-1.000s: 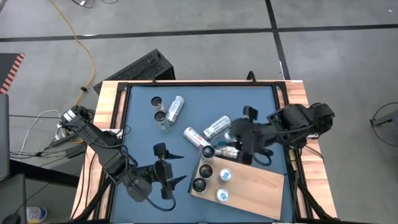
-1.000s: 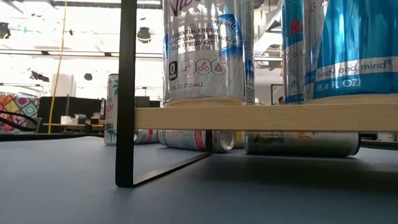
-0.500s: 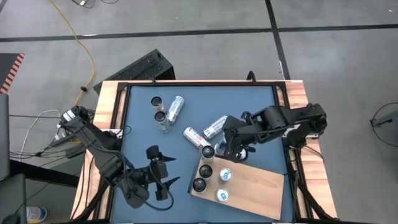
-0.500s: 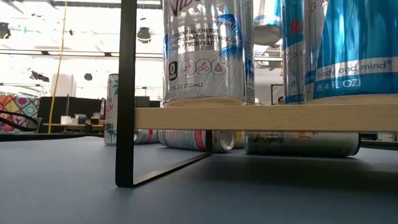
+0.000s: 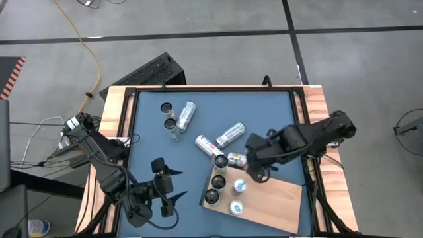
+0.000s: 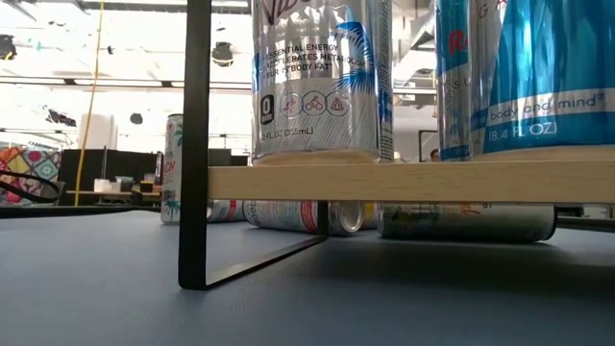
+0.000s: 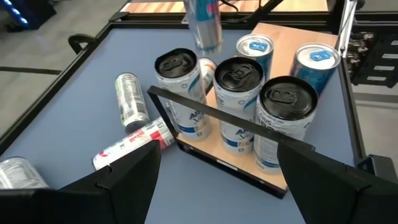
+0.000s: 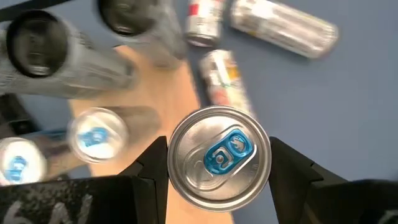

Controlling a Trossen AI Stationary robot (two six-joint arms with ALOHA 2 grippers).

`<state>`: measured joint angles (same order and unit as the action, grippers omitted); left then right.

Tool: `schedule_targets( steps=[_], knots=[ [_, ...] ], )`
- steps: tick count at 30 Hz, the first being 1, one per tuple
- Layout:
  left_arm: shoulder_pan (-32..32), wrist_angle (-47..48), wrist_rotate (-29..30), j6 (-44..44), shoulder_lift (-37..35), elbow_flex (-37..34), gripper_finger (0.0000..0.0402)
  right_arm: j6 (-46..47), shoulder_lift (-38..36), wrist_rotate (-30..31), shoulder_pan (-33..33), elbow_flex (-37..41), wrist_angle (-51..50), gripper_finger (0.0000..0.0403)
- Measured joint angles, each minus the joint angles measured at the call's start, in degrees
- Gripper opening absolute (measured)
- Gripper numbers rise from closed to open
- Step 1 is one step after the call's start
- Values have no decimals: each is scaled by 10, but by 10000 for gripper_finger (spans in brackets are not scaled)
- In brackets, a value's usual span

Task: Place canned beverage on shelf
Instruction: Put the blue soda can on the shelf

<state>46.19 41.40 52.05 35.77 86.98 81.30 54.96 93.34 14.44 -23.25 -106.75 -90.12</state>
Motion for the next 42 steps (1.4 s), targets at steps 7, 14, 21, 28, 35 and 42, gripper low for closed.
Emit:
schedule_targets(
  steps=[7, 14, 21, 28, 35, 42],
  knots=[
    [0, 1, 22, 2, 0, 0, 309, 65, -22, 23, -10, 32, 1, 186],
    [0, 2, 24, 11, 0, 0, 309, 25, 26, 23, -6, 33, 15, 186],
    [0, 3, 22, 12, 0, 0, 309, -23, 45, 23, -9, 32, 60, 186],
    [0, 3, 22, 14, 0, 0, 309, -21, 45, 24, -9, 32, 79, 186],
    [0, 3, 21, 14, 0, 0, 309, -24, 45, 41, -10, 32, 88, 186],
    [0, 7, 21, 13, 0, 0, 309, -21, 45, 40, -11, 79, 108, 190]
  ],
)
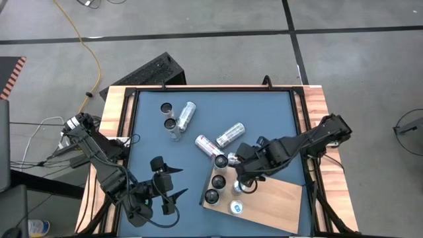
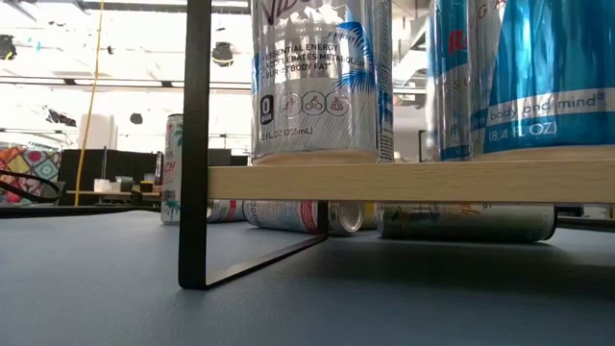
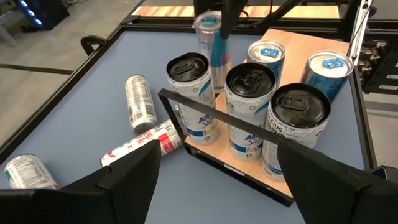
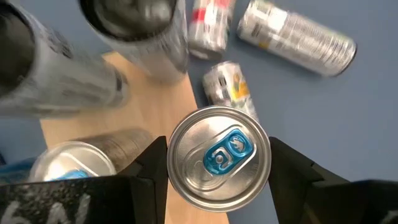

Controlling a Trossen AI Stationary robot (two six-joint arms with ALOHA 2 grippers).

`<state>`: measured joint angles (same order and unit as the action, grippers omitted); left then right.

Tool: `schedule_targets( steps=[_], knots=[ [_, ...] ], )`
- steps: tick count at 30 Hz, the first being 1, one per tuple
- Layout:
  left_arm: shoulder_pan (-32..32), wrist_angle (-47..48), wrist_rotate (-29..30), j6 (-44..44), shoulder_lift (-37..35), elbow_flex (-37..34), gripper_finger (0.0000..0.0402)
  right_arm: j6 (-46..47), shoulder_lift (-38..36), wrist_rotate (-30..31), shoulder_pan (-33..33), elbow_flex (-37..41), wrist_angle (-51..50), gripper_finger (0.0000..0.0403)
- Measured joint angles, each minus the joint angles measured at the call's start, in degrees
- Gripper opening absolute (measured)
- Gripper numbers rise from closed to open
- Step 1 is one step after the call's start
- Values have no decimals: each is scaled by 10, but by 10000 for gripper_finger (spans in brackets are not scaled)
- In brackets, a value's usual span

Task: Place canned beverage on shelf
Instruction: Put the blue soda can on the shelf

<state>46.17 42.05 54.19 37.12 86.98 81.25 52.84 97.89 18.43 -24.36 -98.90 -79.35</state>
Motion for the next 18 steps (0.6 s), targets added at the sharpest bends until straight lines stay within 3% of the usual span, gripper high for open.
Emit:
schedule_targets(
  steps=[18],
  knots=[
    [0, 11, 0, 2, 0, 0, 309, -20, -1, -11, -5, 8, 37, 191]
  ],
)
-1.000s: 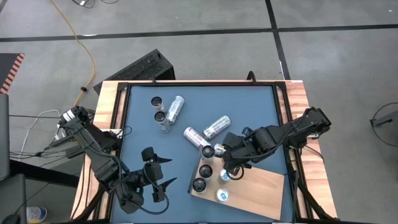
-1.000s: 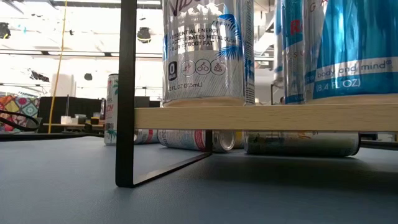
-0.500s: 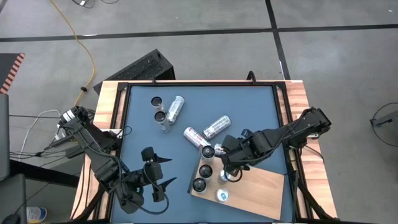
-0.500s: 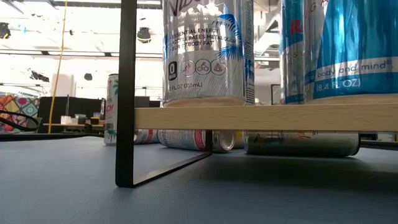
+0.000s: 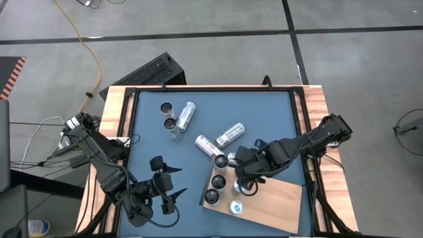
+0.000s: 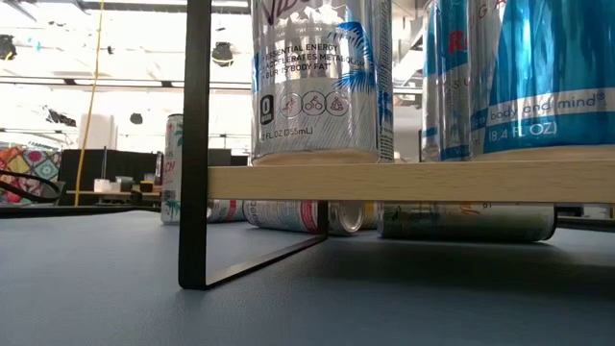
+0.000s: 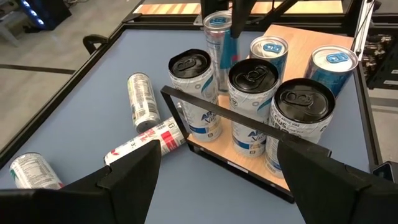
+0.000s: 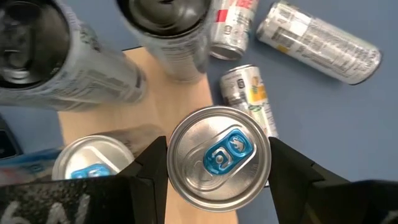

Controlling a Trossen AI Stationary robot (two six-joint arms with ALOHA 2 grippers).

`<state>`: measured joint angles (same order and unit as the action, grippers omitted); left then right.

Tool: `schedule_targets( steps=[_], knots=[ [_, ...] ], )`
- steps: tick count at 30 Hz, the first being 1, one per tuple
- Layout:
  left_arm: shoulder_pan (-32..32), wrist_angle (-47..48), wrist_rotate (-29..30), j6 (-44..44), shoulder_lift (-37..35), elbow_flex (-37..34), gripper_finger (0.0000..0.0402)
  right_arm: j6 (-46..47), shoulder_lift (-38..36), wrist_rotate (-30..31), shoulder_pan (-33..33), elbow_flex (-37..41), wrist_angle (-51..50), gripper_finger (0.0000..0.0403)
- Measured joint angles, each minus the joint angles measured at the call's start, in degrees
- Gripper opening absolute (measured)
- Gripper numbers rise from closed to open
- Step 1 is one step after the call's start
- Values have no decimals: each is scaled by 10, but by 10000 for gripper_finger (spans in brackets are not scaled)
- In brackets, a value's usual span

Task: Place canned beverage on shelf
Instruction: Put the blue soda can on the shelf

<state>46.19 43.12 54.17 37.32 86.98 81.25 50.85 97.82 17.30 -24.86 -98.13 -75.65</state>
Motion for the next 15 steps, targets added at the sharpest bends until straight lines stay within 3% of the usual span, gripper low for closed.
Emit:
schedule_targets(
  steps=[15],
  knots=[
    [0, 0, -4, 0, 0, 0, 309, -27, -8, -32, 1, 54, 54, 191]
  ],
)
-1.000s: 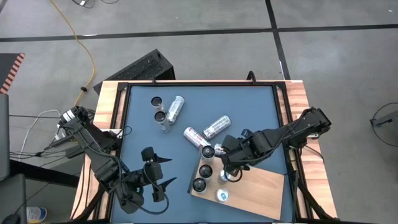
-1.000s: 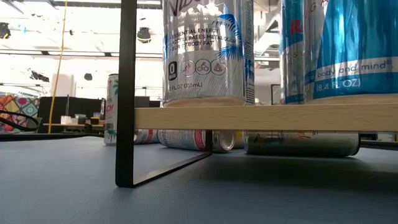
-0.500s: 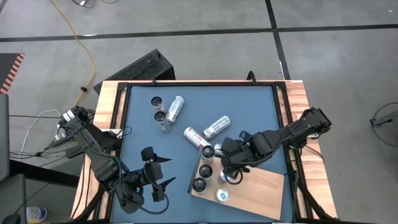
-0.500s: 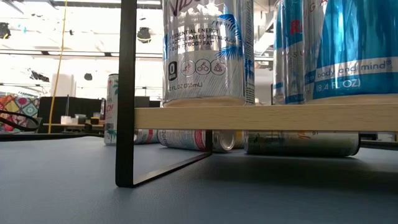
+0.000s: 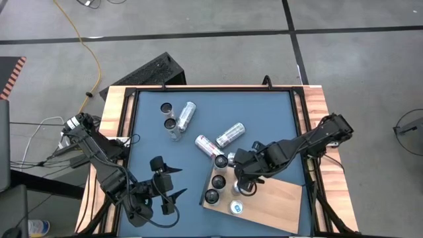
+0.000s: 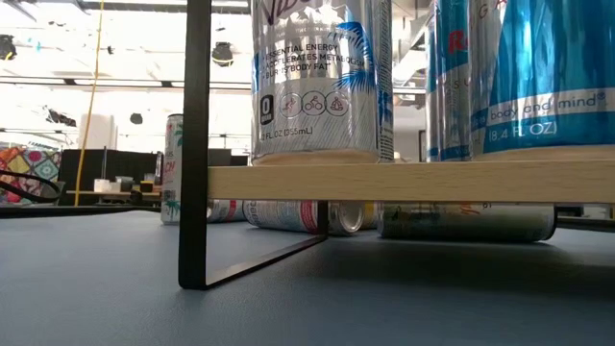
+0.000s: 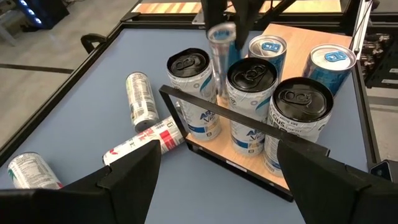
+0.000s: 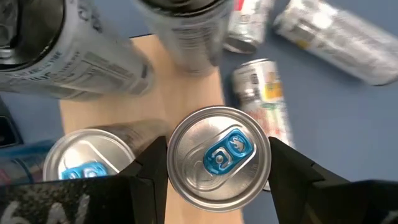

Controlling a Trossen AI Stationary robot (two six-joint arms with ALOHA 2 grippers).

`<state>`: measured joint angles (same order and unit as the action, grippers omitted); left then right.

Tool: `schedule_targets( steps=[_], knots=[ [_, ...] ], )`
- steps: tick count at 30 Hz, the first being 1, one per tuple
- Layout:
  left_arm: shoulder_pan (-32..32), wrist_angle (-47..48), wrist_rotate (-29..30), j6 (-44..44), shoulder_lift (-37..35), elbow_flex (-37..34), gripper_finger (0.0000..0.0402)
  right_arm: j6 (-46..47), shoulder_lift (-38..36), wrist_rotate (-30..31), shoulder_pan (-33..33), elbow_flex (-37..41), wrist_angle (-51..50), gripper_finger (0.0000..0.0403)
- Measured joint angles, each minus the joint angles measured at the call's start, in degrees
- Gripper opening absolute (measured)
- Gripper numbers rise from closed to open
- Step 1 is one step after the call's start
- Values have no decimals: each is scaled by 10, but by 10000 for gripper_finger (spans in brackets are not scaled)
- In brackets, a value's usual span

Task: Place canned beverage on shelf
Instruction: Put the blue soda can on the shelf

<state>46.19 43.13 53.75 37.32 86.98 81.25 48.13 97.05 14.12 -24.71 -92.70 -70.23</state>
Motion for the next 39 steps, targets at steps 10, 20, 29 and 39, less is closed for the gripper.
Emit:
schedule_targets(
  steps=[10, 20, 29, 39],
  knots=[
    [0, 1, 5, 0, 0, 0, 309, -7, -1, -10, 5, 20, 24, 194],
    [0, 0, 6, 0, 0, 0, 309, -6, -4, -23, 8, 21, 33, 239],
    [0, 0, 6, -2, 0, 0, 309, -6, -4, -37, 8, 21, 39, 258],
    [0, 0, 6, -2, 0, 0, 309, -10, -4, -38, 8, 21, 47, 271]
  ],
)
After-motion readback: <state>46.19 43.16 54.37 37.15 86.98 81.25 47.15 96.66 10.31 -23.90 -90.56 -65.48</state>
